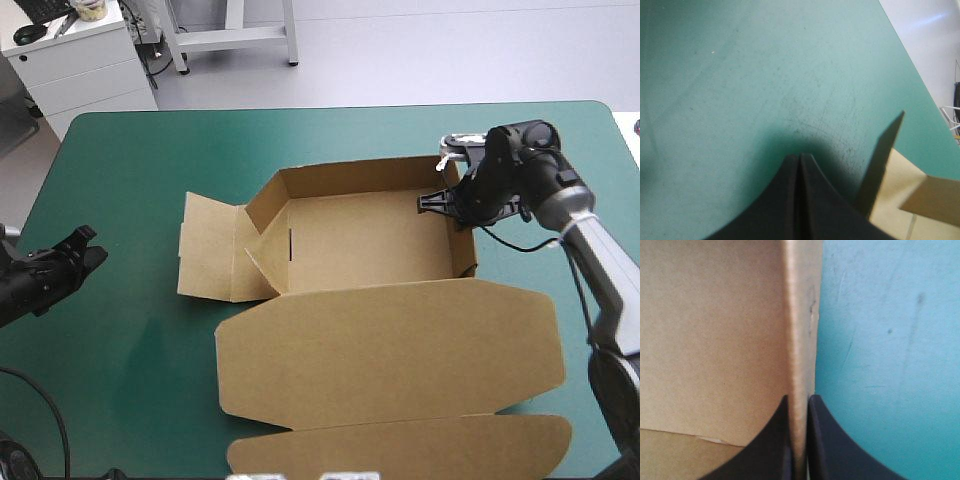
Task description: Fold the box
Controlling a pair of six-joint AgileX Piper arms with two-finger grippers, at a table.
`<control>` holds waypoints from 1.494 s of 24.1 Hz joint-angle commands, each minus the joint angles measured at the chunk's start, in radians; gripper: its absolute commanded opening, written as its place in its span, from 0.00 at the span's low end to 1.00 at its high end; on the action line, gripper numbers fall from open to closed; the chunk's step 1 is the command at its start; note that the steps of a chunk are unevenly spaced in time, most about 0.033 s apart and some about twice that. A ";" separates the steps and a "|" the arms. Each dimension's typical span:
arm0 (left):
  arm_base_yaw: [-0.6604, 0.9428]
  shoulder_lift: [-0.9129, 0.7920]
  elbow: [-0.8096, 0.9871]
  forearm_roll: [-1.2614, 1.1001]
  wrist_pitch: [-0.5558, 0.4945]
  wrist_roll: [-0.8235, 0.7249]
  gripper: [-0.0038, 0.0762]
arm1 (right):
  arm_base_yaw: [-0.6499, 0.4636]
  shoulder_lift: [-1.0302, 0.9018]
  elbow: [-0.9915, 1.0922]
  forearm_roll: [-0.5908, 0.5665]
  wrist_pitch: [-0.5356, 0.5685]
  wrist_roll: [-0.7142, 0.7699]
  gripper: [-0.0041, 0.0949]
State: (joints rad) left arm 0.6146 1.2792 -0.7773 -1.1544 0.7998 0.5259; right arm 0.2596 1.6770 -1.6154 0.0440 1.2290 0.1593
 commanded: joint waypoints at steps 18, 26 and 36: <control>-0.001 -0.024 -0.023 -0.016 0.108 0.179 0.16 | 0.001 -0.435 -0.041 0.131 -0.104 -0.198 0.02; -0.043 -0.024 -0.023 -0.011 0.097 0.212 0.81 | 0.001 -0.363 -0.043 0.219 -0.117 -0.252 0.02; -0.273 -0.024 -0.023 -0.011 0.145 0.275 0.81 | 0.001 -0.238 -0.045 0.277 -0.202 -0.291 0.02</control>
State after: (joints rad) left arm 0.3798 1.2792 -0.7773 -1.1137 0.9230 0.7897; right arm 0.2596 1.4647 -1.6253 0.2710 1.1063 -0.1305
